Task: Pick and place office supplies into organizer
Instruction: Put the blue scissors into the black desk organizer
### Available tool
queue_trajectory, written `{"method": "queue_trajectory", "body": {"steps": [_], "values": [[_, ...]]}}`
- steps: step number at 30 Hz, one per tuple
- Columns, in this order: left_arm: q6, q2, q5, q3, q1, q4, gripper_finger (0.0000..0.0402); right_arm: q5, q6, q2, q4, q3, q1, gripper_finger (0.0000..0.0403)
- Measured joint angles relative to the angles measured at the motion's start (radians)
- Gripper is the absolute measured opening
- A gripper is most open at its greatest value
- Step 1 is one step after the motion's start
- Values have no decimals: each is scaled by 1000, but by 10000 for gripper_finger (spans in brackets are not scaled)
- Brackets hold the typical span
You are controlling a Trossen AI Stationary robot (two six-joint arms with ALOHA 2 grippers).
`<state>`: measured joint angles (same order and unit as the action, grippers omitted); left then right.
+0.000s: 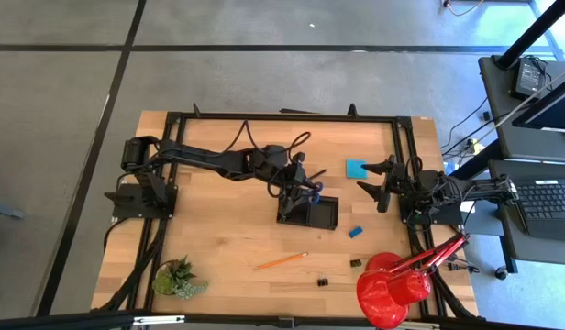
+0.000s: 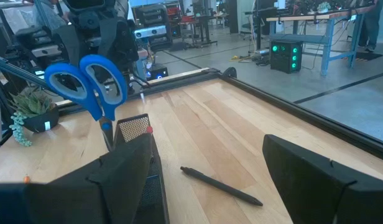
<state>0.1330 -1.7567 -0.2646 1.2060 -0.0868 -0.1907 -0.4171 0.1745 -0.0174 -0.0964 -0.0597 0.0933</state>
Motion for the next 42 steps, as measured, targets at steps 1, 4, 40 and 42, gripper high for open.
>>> {"method": "queue_trajectory", "body": {"steps": [1,4,40,42], "values": [[-2,5,-1,0,0,3,70,0,0,0,0,0,0,310],[-4,12,-10,0,2,-2,70,0,0,0,0,0,0,310],[57,65,-43,4,-50,-40,69,0,0,-30,0,0,0,310],[62,55,-43,5,-51,-38,69,0,0,-31,0,0,0,310]]}}
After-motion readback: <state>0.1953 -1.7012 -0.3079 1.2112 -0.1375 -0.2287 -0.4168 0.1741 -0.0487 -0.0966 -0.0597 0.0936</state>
